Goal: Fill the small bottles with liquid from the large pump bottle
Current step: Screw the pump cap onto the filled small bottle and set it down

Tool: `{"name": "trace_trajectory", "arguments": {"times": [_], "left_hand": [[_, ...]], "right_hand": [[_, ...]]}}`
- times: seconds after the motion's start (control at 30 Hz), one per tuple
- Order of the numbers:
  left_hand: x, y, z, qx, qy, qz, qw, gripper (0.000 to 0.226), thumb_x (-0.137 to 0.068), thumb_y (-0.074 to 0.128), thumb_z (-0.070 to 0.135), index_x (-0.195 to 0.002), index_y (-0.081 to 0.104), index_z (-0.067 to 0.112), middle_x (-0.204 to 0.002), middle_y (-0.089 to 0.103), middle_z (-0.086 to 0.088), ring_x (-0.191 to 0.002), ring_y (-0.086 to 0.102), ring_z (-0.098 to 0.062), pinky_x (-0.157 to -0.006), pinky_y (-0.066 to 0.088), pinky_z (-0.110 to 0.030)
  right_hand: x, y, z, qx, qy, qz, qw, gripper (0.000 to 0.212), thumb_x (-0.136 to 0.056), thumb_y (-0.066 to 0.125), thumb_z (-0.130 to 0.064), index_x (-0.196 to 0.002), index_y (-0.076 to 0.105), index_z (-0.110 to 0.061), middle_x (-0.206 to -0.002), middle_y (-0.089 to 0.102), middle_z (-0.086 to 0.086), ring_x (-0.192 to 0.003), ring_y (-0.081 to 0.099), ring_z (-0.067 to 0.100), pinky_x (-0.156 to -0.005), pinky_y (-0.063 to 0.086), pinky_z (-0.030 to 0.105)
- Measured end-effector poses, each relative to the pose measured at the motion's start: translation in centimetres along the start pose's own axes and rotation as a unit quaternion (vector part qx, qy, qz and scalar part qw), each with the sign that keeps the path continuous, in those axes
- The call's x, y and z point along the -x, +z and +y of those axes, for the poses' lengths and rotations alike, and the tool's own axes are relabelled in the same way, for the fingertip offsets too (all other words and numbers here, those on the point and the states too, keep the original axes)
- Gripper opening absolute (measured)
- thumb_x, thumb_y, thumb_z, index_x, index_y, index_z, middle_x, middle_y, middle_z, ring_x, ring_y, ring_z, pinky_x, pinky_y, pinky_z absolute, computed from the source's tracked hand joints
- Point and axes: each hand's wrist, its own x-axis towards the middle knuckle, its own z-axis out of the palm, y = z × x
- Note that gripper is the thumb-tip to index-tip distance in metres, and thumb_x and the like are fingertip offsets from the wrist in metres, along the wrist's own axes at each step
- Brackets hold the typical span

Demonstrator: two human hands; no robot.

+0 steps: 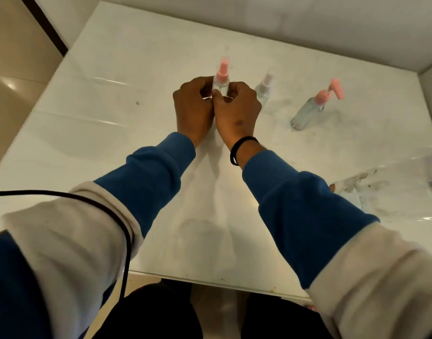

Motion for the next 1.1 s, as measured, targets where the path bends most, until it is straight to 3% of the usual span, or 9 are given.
{"name": "trace_trajectory", "arguments": {"times": [0.27,0.4,0.53,0.7,0.87,0.93,1.0,1.03,1.1], "left_hand": [[0.4,0.1,-0.6,-0.001,-0.020,-0.017,1.000,0.026,-0.087,0.072,0.011,-0.112,0.077,0.016,-0.101,0.077,0.006,-0.092,0.071,-0.006,-0.084,0.055,-0.013],[0.5,0.1,-0.7,-0.009,-0.020,-0.012,1.000,0.025,-0.090,0.072,0.012,-0.115,0.076,0.015,-0.104,0.075,0.006,-0.091,0.069,-0.005,-0.081,0.049,-0.004],[0.5,0.2,-0.8,-0.014,-0.018,-0.004,1.000,0.025,-0.090,0.072,0.013,-0.114,0.076,0.014,-0.107,0.076,0.002,-0.092,0.069,-0.006,-0.081,0.050,-0.005],[0.8,0.0,-1.0,-0.026,-0.037,0.010,0.999,0.026,-0.088,0.071,0.010,-0.114,0.076,0.010,-0.106,0.076,0.002,-0.094,0.070,-0.009,-0.087,0.056,-0.017],[2.9,-1.3,-0.4,-0.003,-0.078,0.002,0.997,0.041,-0.086,0.071,0.002,-0.127,0.068,0.007,-0.119,0.072,-0.003,-0.102,0.065,-0.008,-0.081,0.047,-0.001],[4.2,-1.9,-0.1,-0.005,-0.087,0.001,0.996,0.041,-0.087,0.070,0.001,-0.128,0.068,0.006,-0.119,0.072,-0.005,-0.102,0.065,-0.008,-0.082,0.047,-0.001],[5.8,-2.7,0.4,-0.003,-0.092,0.002,0.996,0.041,-0.088,0.070,-0.001,-0.128,0.068,0.006,-0.119,0.072,-0.005,-0.102,0.066,-0.008,-0.083,0.049,-0.003],[6.7,-3.1,0.9,0.000,-0.095,0.001,0.995,0.041,-0.088,0.070,-0.002,-0.128,0.068,0.007,-0.118,0.073,-0.005,-0.103,0.067,-0.009,-0.083,0.050,-0.004],[8.3,-4.0,1.7,0.002,-0.098,-0.005,0.995,0.042,-0.086,0.072,-0.002,-0.127,0.069,0.008,-0.117,0.073,-0.002,-0.104,0.068,-0.009,-0.081,0.050,-0.003]], "right_hand": [[-0.2,0.6,0.7,0.009,0.015,-0.008,1.000,0.011,-0.089,0.068,-0.020,-0.096,0.067,-0.012,-0.089,0.068,0.001,-0.079,0.063,0.012,-0.059,0.037,0.006],[-0.3,0.5,0.7,0.017,0.016,-0.011,1.000,0.013,-0.090,0.069,-0.021,-0.097,0.067,-0.011,-0.090,0.068,0.001,-0.080,0.063,0.011,-0.057,0.037,0.004],[-0.2,0.5,0.5,0.019,0.017,-0.015,1.000,0.013,-0.088,0.070,-0.021,-0.096,0.066,-0.011,-0.090,0.068,0.001,-0.080,0.063,0.012,-0.062,0.041,0.009],[0.5,-0.3,0.3,0.027,0.018,-0.020,0.999,0.020,-0.087,0.072,-0.023,-0.083,0.055,-0.013,-0.078,0.058,-0.003,-0.069,0.051,0.006,-0.053,0.038,0.006],[2.7,-1.4,0.2,0.005,0.031,-0.036,0.999,0.021,-0.087,0.074,-0.021,-0.099,0.064,-0.007,-0.075,0.048,-0.017,-0.070,0.049,0.003,-0.059,0.041,0.004],[4.1,-1.9,-0.1,0.010,0.031,-0.048,0.998,0.030,-0.087,0.073,-0.022,-0.112,0.064,-0.007,-0.087,0.057,-0.012,-0.084,0.057,0.006,-0.071,0.045,0.006],[5.6,-2.4,-0.3,0.012,0.030,-0.057,0.998,0.044,-0.087,0.073,-0.026,-0.126,0.061,-0.008,-0.112,0.065,-0.001,-0.107,0.061,0.016,-0.092,0.053,0.025],[6.4,-2.8,-0.6,0.012,0.031,-0.060,0.998,0.048,-0.087,0.073,-0.027,-0.129,0.060,-0.009,-0.121,0.065,0.003,-0.113,0.061,0.018,-0.097,0.053,0.033],[8.1,-3.7,-1.0,0.010,0.033,-0.068,0.997,0.049,-0.088,0.073,-0.028,-0.131,0.059,-0.010,-0.127,0.063,0.005,-0.113,0.060,0.016,-0.098,0.054,0.036]]}}
